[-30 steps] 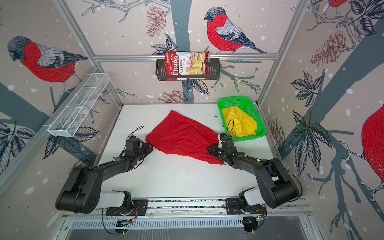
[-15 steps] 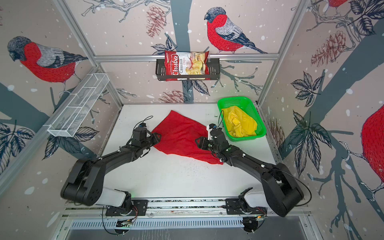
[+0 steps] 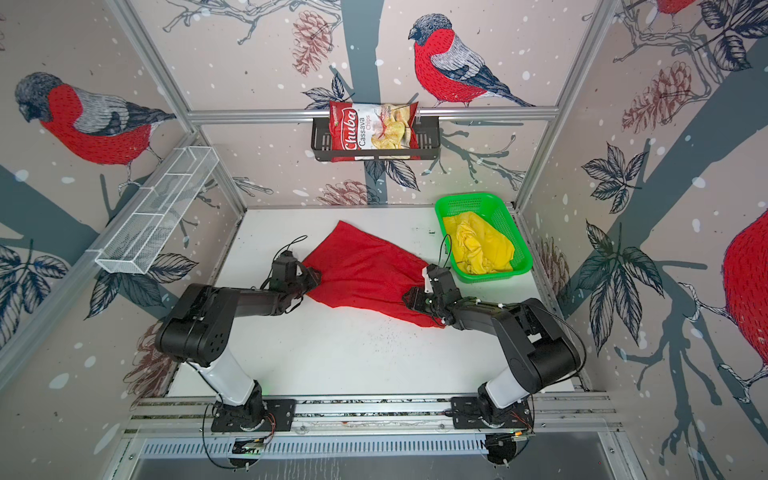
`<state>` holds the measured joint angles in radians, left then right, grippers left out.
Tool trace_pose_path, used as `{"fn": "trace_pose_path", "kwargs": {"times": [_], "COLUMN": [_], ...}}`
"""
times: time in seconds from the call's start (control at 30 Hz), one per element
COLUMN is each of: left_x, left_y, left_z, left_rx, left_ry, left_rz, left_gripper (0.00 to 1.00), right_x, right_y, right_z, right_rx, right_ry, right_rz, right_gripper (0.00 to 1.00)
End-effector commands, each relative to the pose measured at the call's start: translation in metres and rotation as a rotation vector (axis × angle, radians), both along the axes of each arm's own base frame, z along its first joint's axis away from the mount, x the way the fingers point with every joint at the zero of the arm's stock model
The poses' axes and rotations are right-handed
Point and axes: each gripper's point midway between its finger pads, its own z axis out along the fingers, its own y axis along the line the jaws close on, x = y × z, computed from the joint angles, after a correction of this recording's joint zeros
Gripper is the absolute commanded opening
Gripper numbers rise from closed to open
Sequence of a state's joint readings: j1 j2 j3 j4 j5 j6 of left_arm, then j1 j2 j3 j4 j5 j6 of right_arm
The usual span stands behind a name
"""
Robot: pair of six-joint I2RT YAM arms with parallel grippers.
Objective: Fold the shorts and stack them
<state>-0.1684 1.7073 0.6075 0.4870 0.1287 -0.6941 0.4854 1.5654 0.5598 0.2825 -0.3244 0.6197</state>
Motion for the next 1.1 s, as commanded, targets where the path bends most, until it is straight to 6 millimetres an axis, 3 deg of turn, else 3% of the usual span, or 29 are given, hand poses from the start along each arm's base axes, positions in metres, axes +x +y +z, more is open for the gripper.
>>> {"fn": "trace_pose_path", "kwargs": {"times": [0.0,0.23,0.47,0.6,0.7,0.8,0.9,1.07], "left_x": [-0.040,-0.079,-0.080,-0.080,-0.079,-0.079,-0.087,-0.113], "left_y": [0.021,0.047,0.041,0.026,0.007,-0.024,-0.067,-0.147], "left_z": [-0.029,0.007,0.089,0.125,0.135,0.145,0.159,0.165], "left_rx": [0.008,0.068,0.162,0.222,0.266,0.292,0.329,0.452], "left_ry": [0.148,0.094,-0.142,-0.280,-0.341,-0.397,-0.501,-0.679], "left_rz": [0.074,0.159,0.035,-0.039,-0.118,-0.231,-0.377,-0.712], "left_gripper": [0.44,0.46,0.52,0.54,0.56,0.60,0.62,0.63], "right_x": [-0.023,-0.059,-0.025,-0.011,-0.004,-0.002,-0.003,-0.006], "right_y": [-0.002,0.030,0.041,0.030,0.011,-0.011,-0.037,-0.087], "right_z": [-0.024,-0.014,0.063,0.088,0.094,0.103,0.111,0.097], "right_rx": [-0.076,-0.072,0.023,0.076,0.115,0.162,0.190,0.187], "right_ry": [0.075,0.065,-0.114,-0.156,-0.164,-0.180,-0.204,-0.172], "right_rz": [0.062,0.152,0.119,0.091,0.040,-0.013,-0.064,-0.200], "right_gripper": [0.62,0.62,0.63,0.63,0.63,0.63,0.64,0.64]}}
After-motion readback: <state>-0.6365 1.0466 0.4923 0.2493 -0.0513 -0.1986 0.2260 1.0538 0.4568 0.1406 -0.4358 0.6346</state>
